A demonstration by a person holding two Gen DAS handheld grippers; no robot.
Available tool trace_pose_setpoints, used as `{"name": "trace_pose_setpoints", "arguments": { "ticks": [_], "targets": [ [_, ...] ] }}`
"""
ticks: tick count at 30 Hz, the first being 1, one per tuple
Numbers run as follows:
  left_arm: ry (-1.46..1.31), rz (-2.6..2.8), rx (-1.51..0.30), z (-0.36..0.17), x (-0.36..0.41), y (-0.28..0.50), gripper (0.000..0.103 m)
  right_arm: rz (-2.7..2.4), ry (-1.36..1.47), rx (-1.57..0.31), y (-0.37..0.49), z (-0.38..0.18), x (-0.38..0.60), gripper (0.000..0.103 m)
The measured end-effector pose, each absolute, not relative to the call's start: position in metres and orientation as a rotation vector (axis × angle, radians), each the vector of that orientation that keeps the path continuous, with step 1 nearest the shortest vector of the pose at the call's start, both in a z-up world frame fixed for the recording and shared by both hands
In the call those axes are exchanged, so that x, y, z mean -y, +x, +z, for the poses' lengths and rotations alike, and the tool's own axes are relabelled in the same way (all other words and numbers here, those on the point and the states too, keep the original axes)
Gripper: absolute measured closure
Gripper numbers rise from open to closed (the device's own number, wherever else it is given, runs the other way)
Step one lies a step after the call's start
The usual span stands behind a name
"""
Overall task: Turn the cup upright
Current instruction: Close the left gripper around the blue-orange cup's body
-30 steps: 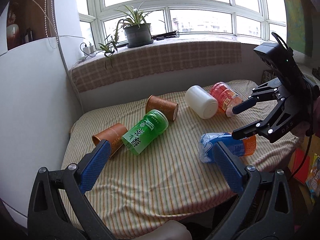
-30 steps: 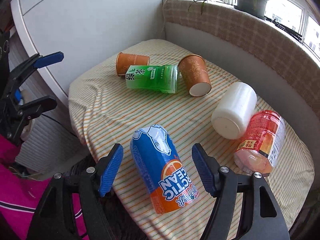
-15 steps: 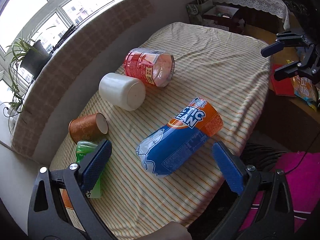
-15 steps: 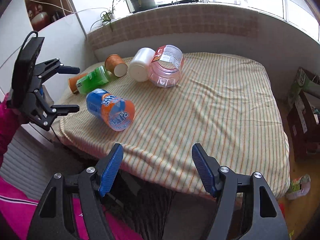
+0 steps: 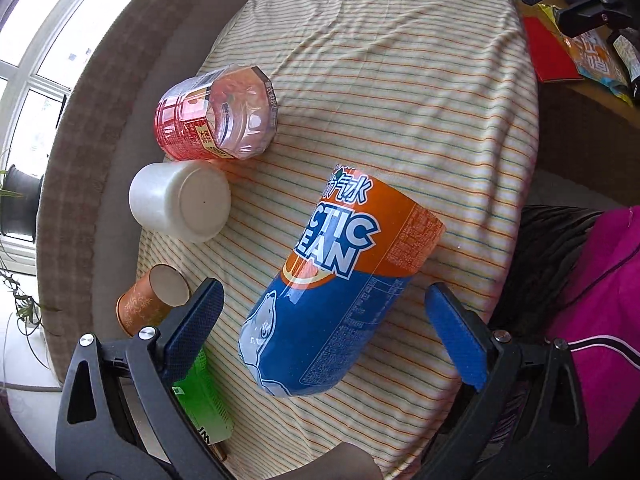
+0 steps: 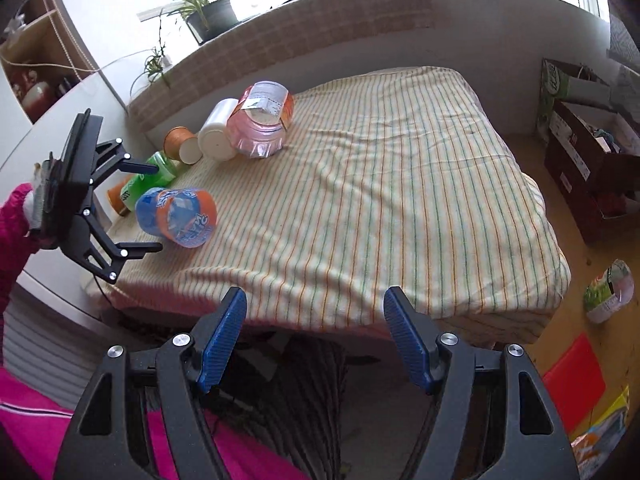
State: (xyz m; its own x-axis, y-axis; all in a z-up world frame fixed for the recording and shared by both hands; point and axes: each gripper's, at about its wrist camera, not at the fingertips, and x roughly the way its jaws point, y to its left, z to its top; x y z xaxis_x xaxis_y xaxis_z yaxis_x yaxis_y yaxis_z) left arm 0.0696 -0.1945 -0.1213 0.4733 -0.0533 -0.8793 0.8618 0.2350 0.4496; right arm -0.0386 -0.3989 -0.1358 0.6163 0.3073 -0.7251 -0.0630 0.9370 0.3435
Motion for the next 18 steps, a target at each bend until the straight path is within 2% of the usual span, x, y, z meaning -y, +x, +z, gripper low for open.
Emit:
{"name": "trace_pose_setpoints", "arguments": {
  "ticks": [8, 14, 16, 18],
  "targets": [
    [1.249, -0.750, -0.873, -0.140, 0.205, 0.080, 0.000, 0.193, 0.327, -0.907, -0.036, -0.142, 0.408, 0.032],
    [1.253, -0.783, -0.892, -0.146, 0.208, 0.083, 0.010, 0.175, 0.349, -0.925, -0.036, -0.148, 0.412, 0.032],
    [1.242, -0.791, -0.903, -0.145, 0.209, 0.083, 0.022, 0.178, 0.357, -0.930, -0.036, -0.149, 0.412, 0.032],
    [1.236, -0.787, -0.902, -0.145, 0.209, 0.084, 0.028, 0.178, 0.354, -0.933, -0.035, -0.149, 0.411, 0.032]
  ]
}}
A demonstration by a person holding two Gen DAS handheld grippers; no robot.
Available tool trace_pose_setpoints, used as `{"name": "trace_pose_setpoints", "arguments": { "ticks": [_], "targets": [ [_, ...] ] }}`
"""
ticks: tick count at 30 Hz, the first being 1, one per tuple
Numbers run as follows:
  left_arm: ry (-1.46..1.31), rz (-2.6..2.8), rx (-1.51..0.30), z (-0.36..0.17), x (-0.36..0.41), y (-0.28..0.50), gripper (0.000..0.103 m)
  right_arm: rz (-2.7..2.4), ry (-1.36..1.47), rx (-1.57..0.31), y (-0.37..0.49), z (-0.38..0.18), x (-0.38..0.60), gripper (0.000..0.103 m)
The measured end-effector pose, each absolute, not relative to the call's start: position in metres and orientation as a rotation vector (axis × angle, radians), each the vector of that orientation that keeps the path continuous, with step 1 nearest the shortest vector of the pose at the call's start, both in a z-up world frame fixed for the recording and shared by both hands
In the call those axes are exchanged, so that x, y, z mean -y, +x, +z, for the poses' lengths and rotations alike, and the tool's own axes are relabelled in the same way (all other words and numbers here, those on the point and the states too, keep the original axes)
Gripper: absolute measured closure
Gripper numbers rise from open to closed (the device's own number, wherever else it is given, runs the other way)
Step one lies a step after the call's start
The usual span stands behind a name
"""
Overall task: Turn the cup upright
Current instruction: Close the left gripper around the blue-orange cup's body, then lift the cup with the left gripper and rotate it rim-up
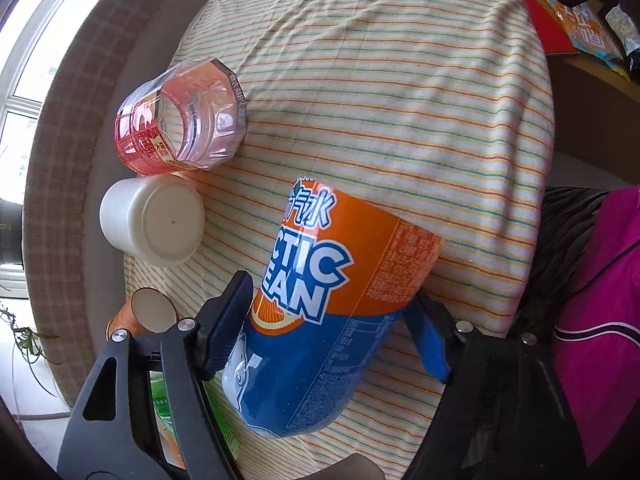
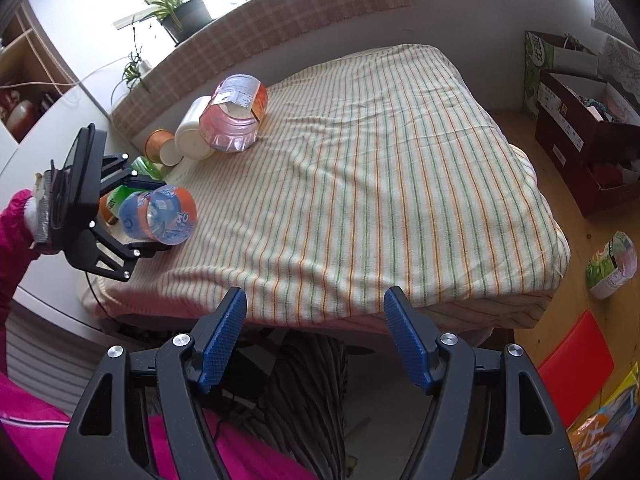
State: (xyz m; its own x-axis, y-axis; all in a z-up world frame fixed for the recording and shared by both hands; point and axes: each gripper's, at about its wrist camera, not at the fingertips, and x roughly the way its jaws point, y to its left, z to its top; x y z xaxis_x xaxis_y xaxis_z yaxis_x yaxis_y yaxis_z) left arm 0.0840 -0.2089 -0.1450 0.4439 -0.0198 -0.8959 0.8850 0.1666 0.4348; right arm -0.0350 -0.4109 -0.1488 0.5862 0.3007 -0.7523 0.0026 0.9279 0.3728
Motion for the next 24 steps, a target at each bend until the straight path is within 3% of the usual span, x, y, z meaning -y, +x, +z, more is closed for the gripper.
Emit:
{"name": "trace_pose_setpoints", "arguments": {
  "ticks": [12, 24],
  "targets": [
    [0.988, -0.732, -0.915, -0.117, 0.175, 0.106, 0.036, 0.193, 0.332, -0.939, -0.028, -0.143, 0.396, 0.032],
    [0.441, -0.618, -0.843, -0.085, 0.102, 0.112, 0.037, 0.293, 0.312, -0.921, -0.005, -0.131, 0.355, 0.032]
  ]
}}
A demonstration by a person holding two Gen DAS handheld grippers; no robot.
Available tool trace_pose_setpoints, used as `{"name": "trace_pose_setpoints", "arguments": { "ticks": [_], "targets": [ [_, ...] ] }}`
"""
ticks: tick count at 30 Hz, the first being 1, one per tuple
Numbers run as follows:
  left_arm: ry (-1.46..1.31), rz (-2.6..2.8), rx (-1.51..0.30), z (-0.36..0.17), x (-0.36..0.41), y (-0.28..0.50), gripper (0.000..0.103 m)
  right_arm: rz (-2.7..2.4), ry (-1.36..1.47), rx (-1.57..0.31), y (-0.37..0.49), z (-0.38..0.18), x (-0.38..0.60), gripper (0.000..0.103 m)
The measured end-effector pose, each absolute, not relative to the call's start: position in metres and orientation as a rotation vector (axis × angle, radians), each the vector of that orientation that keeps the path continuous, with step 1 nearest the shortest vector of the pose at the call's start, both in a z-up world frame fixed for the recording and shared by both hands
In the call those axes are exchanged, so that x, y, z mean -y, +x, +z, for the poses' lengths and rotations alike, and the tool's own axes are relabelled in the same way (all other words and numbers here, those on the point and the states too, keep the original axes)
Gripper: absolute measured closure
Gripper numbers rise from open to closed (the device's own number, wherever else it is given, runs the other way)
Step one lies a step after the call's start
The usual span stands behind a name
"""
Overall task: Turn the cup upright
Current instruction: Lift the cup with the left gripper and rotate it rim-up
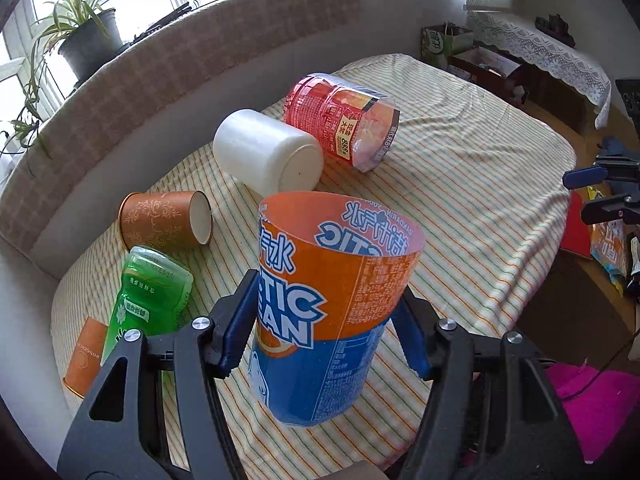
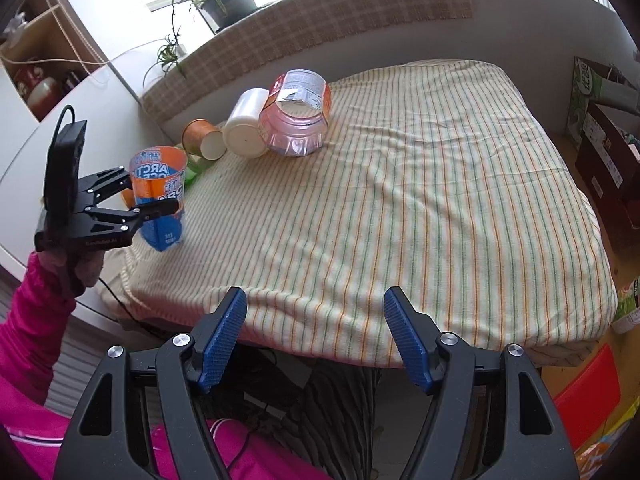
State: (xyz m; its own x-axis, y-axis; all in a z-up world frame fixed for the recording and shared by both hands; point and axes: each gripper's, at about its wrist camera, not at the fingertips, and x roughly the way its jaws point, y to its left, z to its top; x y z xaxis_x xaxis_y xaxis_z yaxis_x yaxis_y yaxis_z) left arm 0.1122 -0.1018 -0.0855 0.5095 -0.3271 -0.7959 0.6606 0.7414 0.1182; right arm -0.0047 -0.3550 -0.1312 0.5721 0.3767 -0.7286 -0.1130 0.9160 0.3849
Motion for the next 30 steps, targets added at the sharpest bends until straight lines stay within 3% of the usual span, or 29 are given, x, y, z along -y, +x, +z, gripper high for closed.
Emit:
{"name": "trace_pose_setpoints", "arguments": {
  "ticks": [8, 30],
  "targets": [
    [0.131, -0.534, -0.792, -0.082, 0.070, 0.118, 0.041, 0.324, 0.310, -0.895, 0.011, -0.126, 0.327, 0.032],
    [0.077, -0.484, -0.761, -0.088, 0.084, 0.130, 0.041, 0.241, 0.334, -0.866, 0.011, -0.123, 0.326, 0.032]
  ]
}}
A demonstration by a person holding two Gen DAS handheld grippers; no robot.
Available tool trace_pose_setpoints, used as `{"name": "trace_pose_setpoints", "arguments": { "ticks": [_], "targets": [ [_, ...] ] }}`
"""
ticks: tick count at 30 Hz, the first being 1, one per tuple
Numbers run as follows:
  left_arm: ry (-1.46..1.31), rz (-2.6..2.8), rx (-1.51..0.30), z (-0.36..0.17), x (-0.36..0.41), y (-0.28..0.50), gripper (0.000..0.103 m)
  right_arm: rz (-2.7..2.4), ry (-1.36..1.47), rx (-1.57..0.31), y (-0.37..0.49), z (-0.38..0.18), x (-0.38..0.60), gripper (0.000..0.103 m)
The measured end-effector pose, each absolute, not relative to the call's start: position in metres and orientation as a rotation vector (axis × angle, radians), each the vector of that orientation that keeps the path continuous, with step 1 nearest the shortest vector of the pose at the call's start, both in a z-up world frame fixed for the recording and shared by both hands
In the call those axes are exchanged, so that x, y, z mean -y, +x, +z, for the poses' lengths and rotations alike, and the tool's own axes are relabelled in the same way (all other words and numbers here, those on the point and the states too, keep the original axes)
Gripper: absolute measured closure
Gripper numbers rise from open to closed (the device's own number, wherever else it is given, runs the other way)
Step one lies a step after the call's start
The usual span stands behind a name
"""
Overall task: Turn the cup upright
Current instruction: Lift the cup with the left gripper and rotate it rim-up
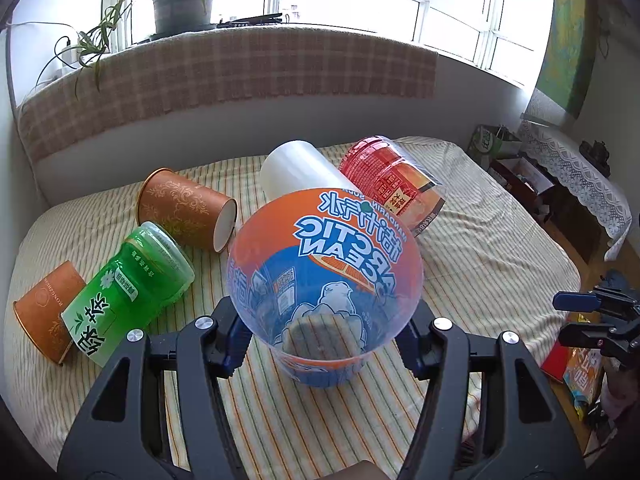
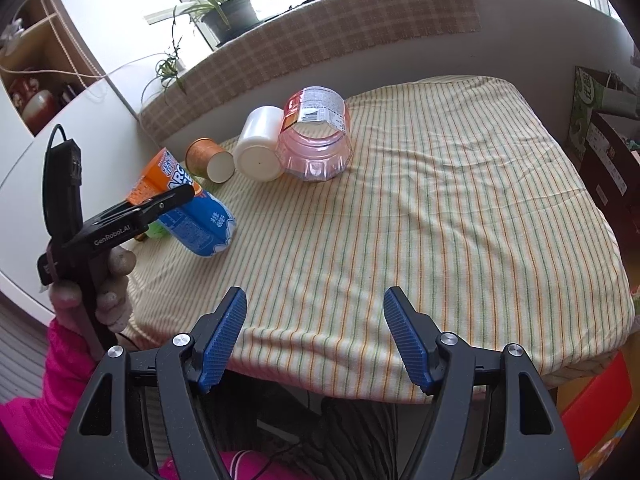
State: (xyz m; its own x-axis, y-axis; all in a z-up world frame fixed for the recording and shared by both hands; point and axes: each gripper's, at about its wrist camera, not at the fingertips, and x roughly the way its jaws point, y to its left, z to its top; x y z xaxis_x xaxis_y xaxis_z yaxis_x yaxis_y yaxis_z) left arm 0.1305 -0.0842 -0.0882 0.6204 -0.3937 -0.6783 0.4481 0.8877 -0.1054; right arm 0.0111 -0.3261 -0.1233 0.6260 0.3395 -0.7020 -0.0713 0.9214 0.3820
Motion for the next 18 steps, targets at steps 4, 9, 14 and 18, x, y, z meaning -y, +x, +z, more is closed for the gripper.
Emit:
{"name": "trace_pose_setpoints", "arguments": {
  "ticks": [4, 9, 14, 18],
  "targets": [
    [0.075, -0.477, -0.760, -0.0885, 0.0852, 0.1304, 0.041, 0.218, 0.335, -0.856, 0.0103, -0.1235, 0.3239, 0.032],
    [0.077, -0.477, -0.759, -0.0884, 0.0861, 0.1308, 0.041, 0.186, 0.326, -0.846, 0.0099, -0.1220, 0.3231, 0.032],
    [0.076, -0.477, -0.760, -0.0884, 0.0868, 0.1320, 0.041, 0.174, 0.330, -0.839, 0.0076, -0.1211, 0.3242, 0.032],
    [0.073, -0.477, -0.763, -0.0890, 0.0885, 0.1337, 0.040, 0.164, 0.336, -0.837, 0.0056, -0.1212, 0.3263, 0.032]
  ]
}}
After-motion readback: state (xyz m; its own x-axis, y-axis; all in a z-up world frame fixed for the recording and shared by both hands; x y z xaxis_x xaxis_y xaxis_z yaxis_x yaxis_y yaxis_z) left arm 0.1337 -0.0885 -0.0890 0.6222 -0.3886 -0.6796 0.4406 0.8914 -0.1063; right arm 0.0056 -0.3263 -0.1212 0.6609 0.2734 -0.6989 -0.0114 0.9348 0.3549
